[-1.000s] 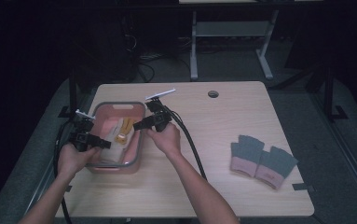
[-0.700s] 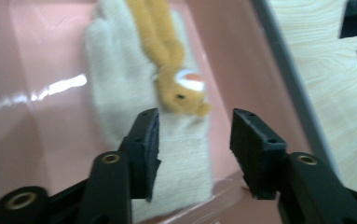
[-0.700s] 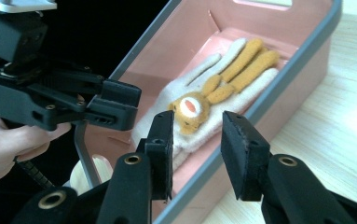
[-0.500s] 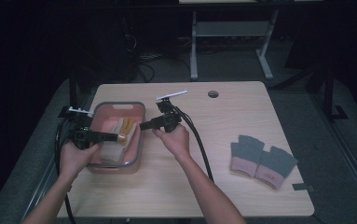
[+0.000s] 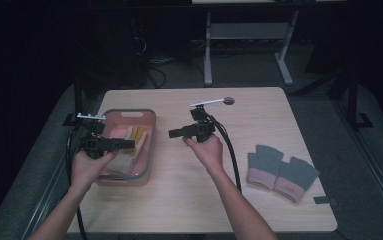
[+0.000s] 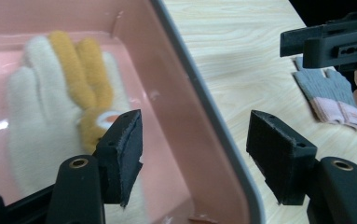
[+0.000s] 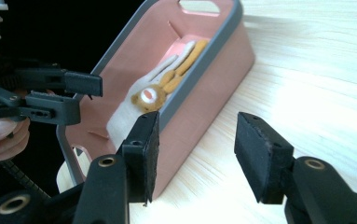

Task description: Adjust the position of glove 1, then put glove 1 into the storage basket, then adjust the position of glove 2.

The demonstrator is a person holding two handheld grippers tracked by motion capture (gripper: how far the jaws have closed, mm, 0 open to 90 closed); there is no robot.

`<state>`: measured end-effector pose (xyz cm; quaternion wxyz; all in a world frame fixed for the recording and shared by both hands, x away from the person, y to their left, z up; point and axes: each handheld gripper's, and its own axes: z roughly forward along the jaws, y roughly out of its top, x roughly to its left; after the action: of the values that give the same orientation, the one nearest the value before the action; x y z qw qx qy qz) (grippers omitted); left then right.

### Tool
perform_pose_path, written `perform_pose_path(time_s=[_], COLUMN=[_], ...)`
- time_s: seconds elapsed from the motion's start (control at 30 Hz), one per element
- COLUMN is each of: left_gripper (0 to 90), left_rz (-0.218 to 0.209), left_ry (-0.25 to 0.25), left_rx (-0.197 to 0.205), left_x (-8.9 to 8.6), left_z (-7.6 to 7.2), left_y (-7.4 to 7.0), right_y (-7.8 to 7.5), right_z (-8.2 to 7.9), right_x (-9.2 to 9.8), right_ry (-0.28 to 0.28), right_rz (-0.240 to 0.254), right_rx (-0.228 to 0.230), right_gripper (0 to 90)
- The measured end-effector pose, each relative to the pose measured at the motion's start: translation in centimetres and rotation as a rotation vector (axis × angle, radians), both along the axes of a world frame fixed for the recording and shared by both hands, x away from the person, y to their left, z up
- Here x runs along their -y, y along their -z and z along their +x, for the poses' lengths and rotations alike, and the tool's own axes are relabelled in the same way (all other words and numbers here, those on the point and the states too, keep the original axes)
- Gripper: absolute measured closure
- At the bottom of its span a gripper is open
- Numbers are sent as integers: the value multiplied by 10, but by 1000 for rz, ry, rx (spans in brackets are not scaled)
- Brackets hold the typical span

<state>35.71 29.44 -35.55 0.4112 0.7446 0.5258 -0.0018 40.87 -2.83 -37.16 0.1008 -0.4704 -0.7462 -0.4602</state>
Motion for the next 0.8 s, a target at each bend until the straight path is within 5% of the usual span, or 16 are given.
perform_pose_path(time_s=[0.8], left_gripper=[342], left_rz=[4], left_ry=[92], left_rx=[44], left_x=[43], left_z=[-1], left_y=[-6], right_y=[8], right_z=[-12], right_x=[66], right_ry=[73], right_rz=[-1], right_rx=[-20], right_gripper=[461])
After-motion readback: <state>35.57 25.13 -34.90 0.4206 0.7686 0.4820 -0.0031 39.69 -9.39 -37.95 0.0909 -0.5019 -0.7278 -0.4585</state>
